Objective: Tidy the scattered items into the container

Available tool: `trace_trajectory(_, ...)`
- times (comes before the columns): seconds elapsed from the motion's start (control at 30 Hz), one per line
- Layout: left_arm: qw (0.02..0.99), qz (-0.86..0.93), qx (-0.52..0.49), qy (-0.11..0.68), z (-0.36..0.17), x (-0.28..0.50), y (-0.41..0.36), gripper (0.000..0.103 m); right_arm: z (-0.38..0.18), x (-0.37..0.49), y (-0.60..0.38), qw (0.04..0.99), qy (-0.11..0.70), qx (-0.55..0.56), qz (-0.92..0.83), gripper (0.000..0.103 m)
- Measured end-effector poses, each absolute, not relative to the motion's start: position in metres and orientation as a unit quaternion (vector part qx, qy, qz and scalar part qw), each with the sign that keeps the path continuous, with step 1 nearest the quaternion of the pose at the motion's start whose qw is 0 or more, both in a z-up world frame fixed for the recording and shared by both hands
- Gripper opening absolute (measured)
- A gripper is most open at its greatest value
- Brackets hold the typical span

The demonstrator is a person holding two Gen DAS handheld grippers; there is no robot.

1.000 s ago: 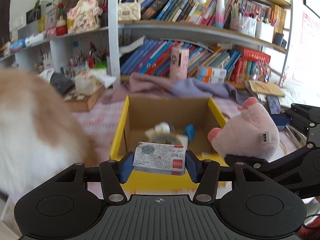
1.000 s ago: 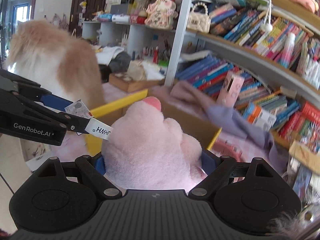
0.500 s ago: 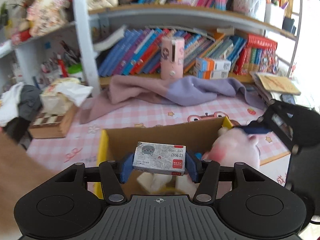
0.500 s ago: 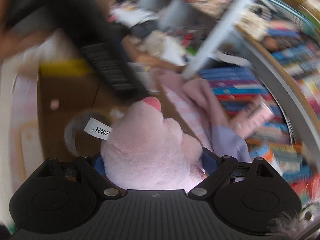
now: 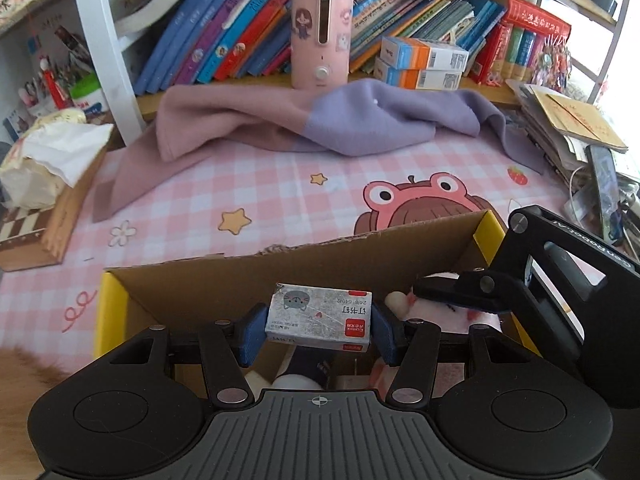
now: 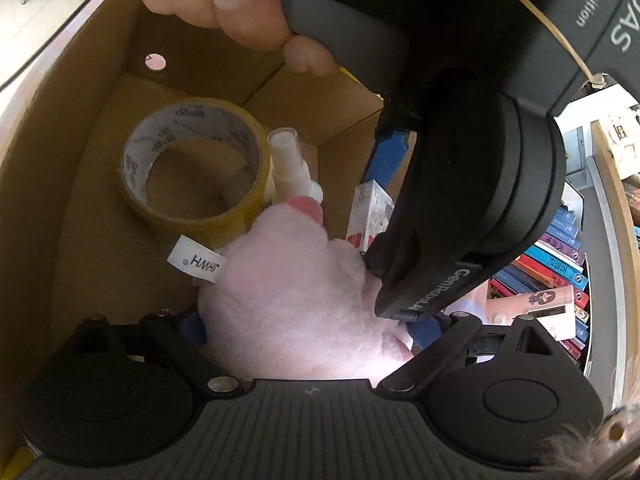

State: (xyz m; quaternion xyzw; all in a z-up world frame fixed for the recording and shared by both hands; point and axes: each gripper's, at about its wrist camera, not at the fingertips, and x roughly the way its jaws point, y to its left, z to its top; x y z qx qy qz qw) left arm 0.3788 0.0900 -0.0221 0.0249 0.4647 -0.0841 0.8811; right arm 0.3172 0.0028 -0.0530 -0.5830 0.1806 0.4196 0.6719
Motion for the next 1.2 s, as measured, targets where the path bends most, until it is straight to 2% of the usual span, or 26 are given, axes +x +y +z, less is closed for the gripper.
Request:
trace_trajectory(0.1, 0.882, -0.086, 0.015, 0.463, -0.022, 0.380, 0.090, 0.061, -0.051, 0.318, -0.002, 0.678, 0.166, -0.581, 0.418, 0.101)
trace_trajectory(0.17, 0.888, -0.078, 0.018, 0.453, -0.016, 0.377, 0.089, 0.078, -0.045, 0.319, -0.006, 0.692, 0.153, -0.572, 0.413, 0.103)
trace_trajectory(0.43, 0.926, -0.064, 0.057, 0.368, 0.031, 0.329, 0.077, 0.087, -0.010, 0.311, -0.030, 0.775, 0.129, -0.495, 0.373, 0.103)
trace_trajectory(0.63, 0.956, -0.046, 0.041, 0.286, 0.065, 0.259, 0.073, 0.091, 0.010, 0.262, -0.054, 0.824, 0.083, -0.450, 0.334, 0.103)
trace_trajectory(0.87, 0.967, -0.022, 0.002, 0.256, 0.072, 0.193, 0.072, 0.091, 0.038, 0.209, -0.069, 0.877, 0.069, -0.373, 0.295, 0.103)
trace_trajectory(1.07, 0.974, 0.002, -0.010, 0.224, 0.071, 0.137, 0.066, 0.091, 0.056, 0.159, -0.093, 0.922, 0.093, -0.261, 0.271, 0.103)
trace_trajectory(1.2, 0.974, 0.017, -0.010, 0.227, 0.064, 0.103, 0.059, 0.092, 0.061, 0.133, -0.110, 0.946, 0.145, -0.163, 0.240, 0.103)
